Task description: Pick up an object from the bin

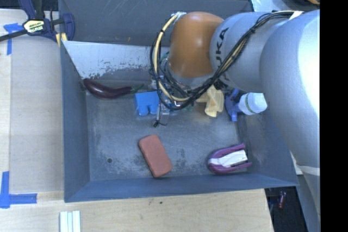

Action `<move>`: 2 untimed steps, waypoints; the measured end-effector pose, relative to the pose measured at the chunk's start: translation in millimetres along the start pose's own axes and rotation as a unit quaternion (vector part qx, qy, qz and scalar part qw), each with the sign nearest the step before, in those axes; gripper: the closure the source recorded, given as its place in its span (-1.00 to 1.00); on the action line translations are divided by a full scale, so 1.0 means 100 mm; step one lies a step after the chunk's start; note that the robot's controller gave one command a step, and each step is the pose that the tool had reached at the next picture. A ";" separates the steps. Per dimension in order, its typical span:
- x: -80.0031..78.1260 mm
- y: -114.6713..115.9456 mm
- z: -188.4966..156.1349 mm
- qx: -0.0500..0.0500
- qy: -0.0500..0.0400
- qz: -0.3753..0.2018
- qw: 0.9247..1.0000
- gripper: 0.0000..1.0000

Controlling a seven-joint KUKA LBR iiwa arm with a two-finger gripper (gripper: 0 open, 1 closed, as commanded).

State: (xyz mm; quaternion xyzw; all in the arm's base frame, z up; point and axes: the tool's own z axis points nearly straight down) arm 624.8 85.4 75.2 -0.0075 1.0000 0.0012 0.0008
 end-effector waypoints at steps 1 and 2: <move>0.00 -0.02 0.02 -0.002 -0.002 0.028 1.000 -1.00; -0.01 -0.01 0.00 0.000 -0.002 0.002 1.000 1.00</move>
Offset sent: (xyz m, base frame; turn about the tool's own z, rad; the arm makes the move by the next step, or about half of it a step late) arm 0.0001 -0.0003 0.0000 0.0020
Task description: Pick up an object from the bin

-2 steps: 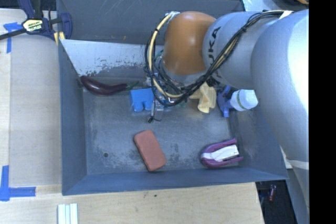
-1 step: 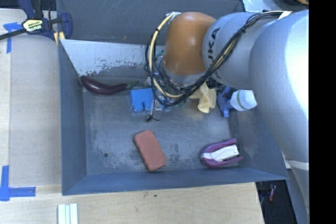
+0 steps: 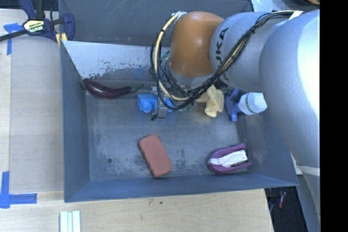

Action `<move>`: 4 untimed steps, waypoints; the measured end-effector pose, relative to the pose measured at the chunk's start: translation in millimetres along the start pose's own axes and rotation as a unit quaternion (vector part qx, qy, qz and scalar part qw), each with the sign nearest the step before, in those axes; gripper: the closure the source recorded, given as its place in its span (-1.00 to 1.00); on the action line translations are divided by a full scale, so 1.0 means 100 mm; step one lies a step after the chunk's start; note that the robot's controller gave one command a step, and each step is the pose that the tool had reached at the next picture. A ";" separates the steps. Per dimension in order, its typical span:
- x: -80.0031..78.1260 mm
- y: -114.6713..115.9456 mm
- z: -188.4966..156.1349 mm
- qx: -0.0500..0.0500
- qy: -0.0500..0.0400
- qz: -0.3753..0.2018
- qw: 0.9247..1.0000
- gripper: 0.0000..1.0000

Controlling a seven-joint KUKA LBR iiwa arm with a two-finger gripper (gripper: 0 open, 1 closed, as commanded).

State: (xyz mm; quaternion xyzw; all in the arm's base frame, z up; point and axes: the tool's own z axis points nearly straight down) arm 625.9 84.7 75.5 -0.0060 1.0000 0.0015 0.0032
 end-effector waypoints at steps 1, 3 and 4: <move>0.00 0.00 0.00 0.000 0.000 0.000 1.000 1.00; 0.00 0.00 -0.52 0.000 -0.001 0.000 1.000 1.00; 0.02 0.00 -0.59 0.000 0.004 0.001 1.000 1.00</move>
Offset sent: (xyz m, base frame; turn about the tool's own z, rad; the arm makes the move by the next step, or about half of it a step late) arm -0.0002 -0.0001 0.0651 0.0000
